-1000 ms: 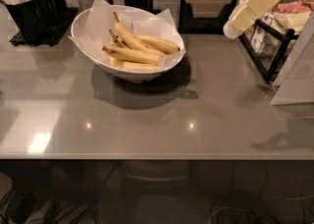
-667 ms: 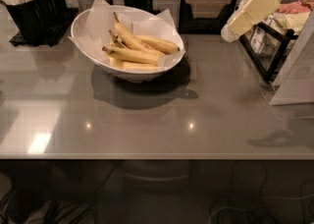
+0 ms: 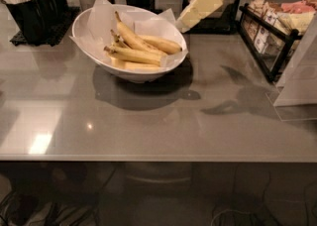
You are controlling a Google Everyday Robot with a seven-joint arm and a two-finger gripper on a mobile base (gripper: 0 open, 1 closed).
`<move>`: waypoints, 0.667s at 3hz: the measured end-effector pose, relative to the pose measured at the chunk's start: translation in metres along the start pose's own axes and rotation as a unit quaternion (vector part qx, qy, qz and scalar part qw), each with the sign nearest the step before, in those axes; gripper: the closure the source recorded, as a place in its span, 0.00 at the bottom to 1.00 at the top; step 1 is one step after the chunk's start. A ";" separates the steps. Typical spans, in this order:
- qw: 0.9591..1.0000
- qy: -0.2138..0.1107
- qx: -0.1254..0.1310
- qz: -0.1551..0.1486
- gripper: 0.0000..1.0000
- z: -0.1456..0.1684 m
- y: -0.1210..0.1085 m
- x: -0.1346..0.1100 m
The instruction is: Pick banana from white bowl
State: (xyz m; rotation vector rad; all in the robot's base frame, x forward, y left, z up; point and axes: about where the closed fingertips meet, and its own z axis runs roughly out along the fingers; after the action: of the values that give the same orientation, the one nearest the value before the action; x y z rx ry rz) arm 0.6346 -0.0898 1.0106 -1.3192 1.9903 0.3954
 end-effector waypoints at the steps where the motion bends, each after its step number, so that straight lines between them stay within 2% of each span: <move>1: 1.000 -0.003 -0.008 -0.009 0.11 0.009 0.005 -0.011; 2: 1.000 0.001 0.008 0.006 0.10 0.011 0.001 -0.003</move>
Offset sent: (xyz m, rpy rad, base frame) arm 0.0047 -0.0036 -0.0123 -0.0043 -0.0077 -0.0876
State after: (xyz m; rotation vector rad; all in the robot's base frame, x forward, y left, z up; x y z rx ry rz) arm 0.6383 -0.0807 1.0050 -1.2989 2.0003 0.3841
